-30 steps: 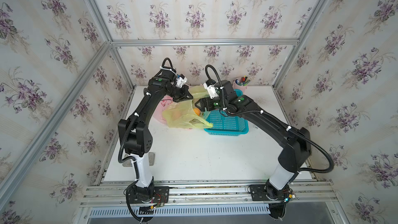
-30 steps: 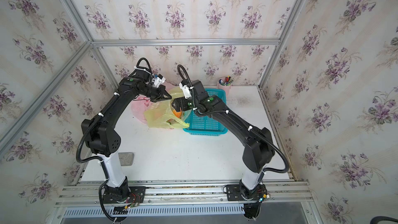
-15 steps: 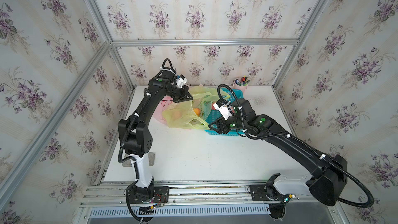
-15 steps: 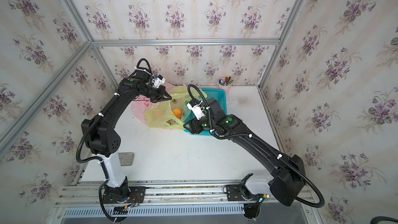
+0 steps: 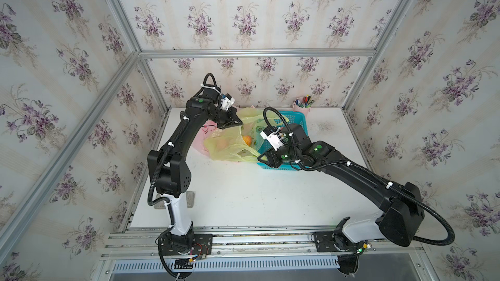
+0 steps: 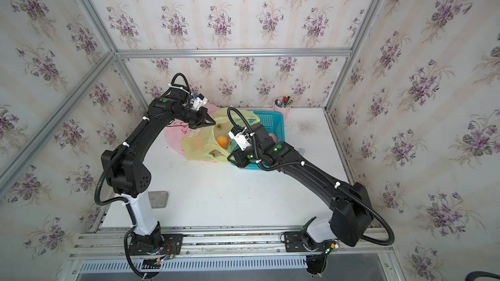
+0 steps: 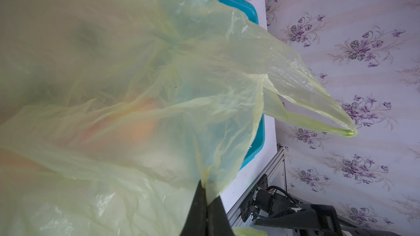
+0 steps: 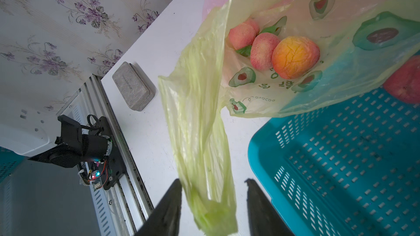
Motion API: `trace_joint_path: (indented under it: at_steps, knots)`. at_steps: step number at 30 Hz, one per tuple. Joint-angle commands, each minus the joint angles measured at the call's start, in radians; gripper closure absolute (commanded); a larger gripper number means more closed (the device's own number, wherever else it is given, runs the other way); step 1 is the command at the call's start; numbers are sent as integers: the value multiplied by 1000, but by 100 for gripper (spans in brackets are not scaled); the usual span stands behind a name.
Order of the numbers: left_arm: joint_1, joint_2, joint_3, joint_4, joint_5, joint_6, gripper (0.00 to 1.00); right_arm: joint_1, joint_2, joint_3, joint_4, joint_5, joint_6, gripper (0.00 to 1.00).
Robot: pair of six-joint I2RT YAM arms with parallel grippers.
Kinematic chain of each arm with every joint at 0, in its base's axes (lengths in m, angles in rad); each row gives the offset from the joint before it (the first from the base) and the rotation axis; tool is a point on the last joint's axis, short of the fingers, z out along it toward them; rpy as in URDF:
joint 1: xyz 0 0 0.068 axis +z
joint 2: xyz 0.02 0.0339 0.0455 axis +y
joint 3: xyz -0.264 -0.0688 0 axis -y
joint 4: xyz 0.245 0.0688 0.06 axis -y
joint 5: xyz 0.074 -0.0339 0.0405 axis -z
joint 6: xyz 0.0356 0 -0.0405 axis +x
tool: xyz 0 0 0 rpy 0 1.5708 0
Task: Place the peach into a plastic bag & tie a knot
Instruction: Adjust the plastic bag at the center of the board.
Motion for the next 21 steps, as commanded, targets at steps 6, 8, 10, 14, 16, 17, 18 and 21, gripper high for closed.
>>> trace_joint_path:
  at_steps: [6, 8, 10, 14, 16, 17, 18, 21]
  knots:
    - [2, -143, -58, 27, -119, 30, 47, 1, 5, 93, 52, 4, 21, 100]
    - [1, -264, -152, 98, -164, 59, 36, 3, 23, 158, 43, 1, 27, 100]
    - [0, -374, -238, 180, -173, 78, 31, 3, 49, 229, 26, -18, 30, 100]
    - [-7, -574, -397, 337, -152, 139, 24, 5, 125, 393, -20, -69, 32, 100]
    - [-16, -661, -484, 433, -150, 168, 20, 9, 163, 474, -48, -88, 29, 100]
    - [-23, -709, -535, 492, -162, 185, 18, 10, 183, 517, -60, -103, 26, 100]
    - [-32, -748, -574, 542, -182, 203, 16, 10, 198, 549, -67, -115, 24, 100]
    - [-63, -859, -683, 670, -268, 269, 6, 15, 255, 660, -102, -148, 24, 100]
